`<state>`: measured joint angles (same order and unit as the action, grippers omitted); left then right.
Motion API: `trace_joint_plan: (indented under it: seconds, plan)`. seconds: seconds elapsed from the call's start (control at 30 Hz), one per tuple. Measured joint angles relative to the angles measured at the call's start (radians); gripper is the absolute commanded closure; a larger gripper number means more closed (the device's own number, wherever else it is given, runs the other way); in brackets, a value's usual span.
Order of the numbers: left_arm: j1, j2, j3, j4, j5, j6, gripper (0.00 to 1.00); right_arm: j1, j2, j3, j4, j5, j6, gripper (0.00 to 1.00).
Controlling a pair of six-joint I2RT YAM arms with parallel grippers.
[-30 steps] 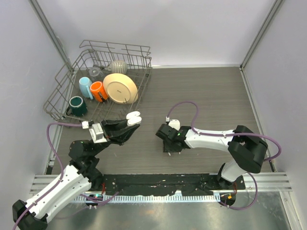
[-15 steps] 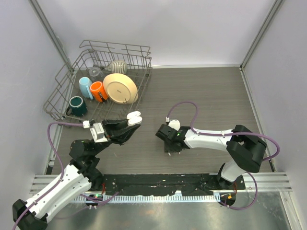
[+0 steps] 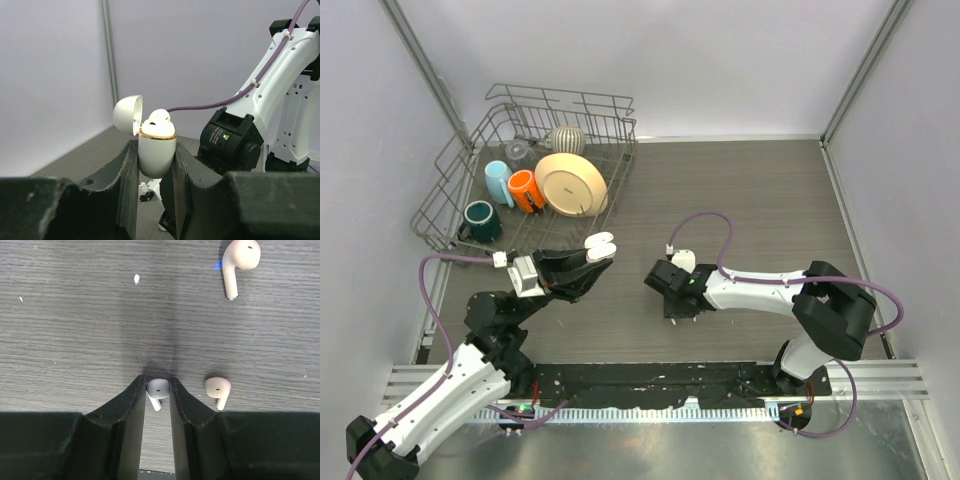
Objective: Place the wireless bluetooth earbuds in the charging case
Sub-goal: Pick up the earbud from the center of the board, then place the earbud in the charging case.
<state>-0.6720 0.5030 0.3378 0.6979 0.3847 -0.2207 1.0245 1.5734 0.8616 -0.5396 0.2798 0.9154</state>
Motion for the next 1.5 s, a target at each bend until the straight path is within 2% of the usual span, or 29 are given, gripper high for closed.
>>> trace_joint_plan:
  seconds: [0.3, 0.63, 0.9, 1.07, 1.23, 1.5]
  plan:
    - [0.0, 0.0, 0.0, 0.0, 0.0, 0.0, 1.0, 0.0, -0.007, -0.007, 0.007, 0.011, 0.004, 0.99]
    - [0.0, 0.0, 0.0, 0.0, 0.0, 0.0, 1.0, -0.001, -0.077, -0.037, 0.011, 0.068, 0.005, 0.99]
    - [0.0, 0.0, 0.0, 0.0, -0.001, 0.0, 1.0, -0.001, -0.315, -0.144, 0.104, 0.172, 0.033, 0.99]
    - [0.0, 0.002, 0.0, 0.001, -0.008, 0.0, 1.0, -0.001, -0.509, -0.235, 0.221, 0.274, 0.022, 0.99]
    - [0.0, 0.012, 0.0, 0.006, -0.013, -0.004, 1.0, -0.001, -0.696, -0.311, 0.384, 0.361, -0.056, 0.99]
    - [0.0, 0.026, 0.0, 0.009, -0.019, -0.008, 1.0, 0.003, -0.84, -0.387, 0.729, 0.399, -0.243, 0.99]
